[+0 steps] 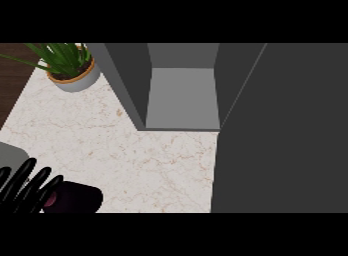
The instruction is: Pick up the wine, place it into the cabinet and close the cabinet
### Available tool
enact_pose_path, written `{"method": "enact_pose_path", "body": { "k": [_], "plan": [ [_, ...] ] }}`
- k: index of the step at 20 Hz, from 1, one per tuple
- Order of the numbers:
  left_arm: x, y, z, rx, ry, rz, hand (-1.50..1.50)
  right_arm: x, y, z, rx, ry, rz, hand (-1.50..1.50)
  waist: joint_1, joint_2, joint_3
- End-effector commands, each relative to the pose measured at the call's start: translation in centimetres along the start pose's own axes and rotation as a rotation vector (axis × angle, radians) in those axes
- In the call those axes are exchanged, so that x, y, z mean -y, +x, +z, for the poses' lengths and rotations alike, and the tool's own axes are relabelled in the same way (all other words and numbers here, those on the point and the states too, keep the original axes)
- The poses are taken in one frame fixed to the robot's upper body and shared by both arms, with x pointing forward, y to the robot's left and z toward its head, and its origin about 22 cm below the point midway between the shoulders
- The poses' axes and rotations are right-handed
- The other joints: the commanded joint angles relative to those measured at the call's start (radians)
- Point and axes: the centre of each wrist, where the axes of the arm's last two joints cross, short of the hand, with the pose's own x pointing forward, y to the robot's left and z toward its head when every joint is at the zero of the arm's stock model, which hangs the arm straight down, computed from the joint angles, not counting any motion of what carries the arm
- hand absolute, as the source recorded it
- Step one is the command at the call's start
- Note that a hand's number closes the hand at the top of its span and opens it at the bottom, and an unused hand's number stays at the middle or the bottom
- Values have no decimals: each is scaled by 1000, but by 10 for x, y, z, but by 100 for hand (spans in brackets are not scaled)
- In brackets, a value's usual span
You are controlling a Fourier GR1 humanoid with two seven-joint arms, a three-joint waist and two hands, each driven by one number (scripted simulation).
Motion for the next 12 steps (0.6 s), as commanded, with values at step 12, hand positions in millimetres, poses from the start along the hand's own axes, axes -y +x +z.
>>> {"method": "enact_pose_path", "body": {
  "k": [12],
  "plan": [
    [26, 61, 23, 1, -7, 86, -150, -7, 49, 5, -6, 23, -16, -150, 5, 0, 1]
  ]
}}
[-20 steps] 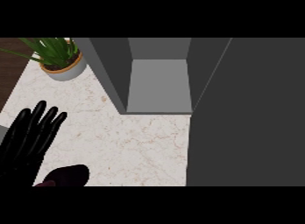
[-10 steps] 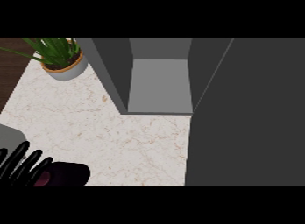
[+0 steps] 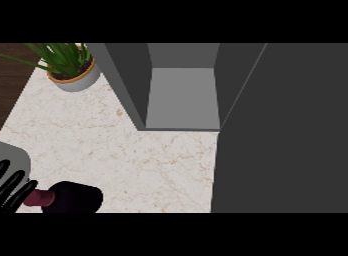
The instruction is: Pick up the wine, place it into the cabinet and close the cabinet
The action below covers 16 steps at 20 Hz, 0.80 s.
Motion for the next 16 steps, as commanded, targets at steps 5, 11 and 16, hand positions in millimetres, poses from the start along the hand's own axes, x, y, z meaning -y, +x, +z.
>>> {"method": "enact_pose_path", "body": {
  "k": [5, 11, 16],
  "plan": [
    [25, 38, 13, 73, -55, 40, -150, -5, 31, 0, 14, -5, 3, -150, 3, 1, 0],
    [-8, 61, 19, 71, 3, 31, -150, -11, 39, 6, 49, -16, 6, -150, -1, -1, -1],
    [-14, 72, 25, 108, 44, 16, -150, -8, 34, 9, 24, -17, 14, -150, -7, 2, 0]
  ]
}}
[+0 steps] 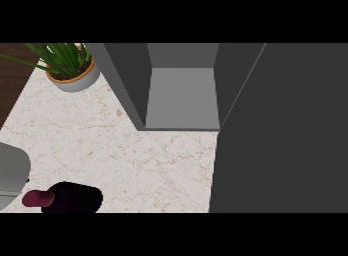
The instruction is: Pick up the wine, place it into the cabinet and close the cabinet
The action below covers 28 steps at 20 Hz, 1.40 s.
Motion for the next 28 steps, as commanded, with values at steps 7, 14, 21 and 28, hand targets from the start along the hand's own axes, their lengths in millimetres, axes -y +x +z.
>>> {"method": "enact_pose_path", "body": {
  "k": [7, 14, 21, 28],
  "plan": [
    [-32, 36, -7, 27, 45, -47, -150, -5, 19, 9, 38, 4, 5, -150, -11, 4, 0],
    [-57, 17, -5, -15, 73, -29, -150, -4, 38, 12, 40, 18, -13, -150, -9, 4, 0],
    [-87, -10, 0, -94, 79, -15, -150, -1, 42, 17, 47, 13, 2, -150, -12, 4, -1],
    [-96, -38, 0, -146, 59, -19, -150, -8, 25, 15, 37, 10, -10, -150, -11, 3, 0]
  ]
}}
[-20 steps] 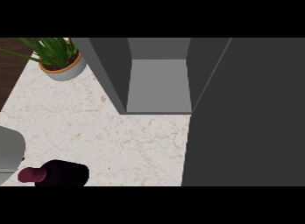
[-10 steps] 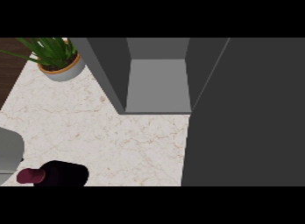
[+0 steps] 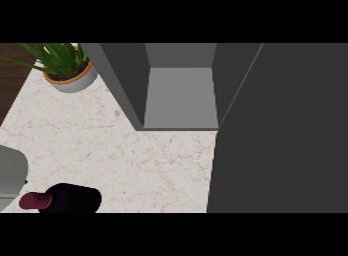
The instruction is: Pick up the wine, place it into the cabinet and close the cabinet
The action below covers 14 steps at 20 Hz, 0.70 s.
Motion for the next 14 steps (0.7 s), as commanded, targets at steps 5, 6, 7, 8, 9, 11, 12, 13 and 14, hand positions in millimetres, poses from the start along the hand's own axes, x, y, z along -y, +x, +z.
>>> {"method": "enact_pose_path", "body": {
  "k": [5, 6, 7, 8, 9, 11, 12, 13, 14],
  "plan": [
    [-28, -38, -2, -33, -6, -4, -150, -2, 31, 6, 39, 18, -39, -150, 4, 0, 0],
    [-16, -51, -7, -43, 14, 20, -150, -5, 27, 13, 61, 3, -37, -150, 1, 0, 0],
    [-25, -53, -13, -39, 27, -14, -150, -5, 16, 4, 35, 8, -26, -150, 1, 1, 0],
    [-22, -68, -21, -28, 36, -19, -150, 3, 32, 13, 55, 23, -27, -150, -4, 1, 0],
    [-27, -67, -18, -18, 42, -10, -150, 2, 28, 13, 46, 30, -22, -150, -2, 1, 0],
    [-24, -55, -10, 2, 63, -23, -150, -1, 36, 18, 63, 14, -30, -150, 1, -1, 0],
    [-41, -80, -14, -4, 55, -34, -150, -2, 27, 12, 56, 18, -39, -150, -4, 1, 0],
    [-45, -86, -11, -11, 82, -8, -150, 6, 35, 15, 65, 6, -21, -150, -5, 1, 0],
    [-48, -83, -11, -7, 76, -28, -150, 4, 28, 10, 46, 15, -27, -150, -1, 1, 0]
  ]
}}
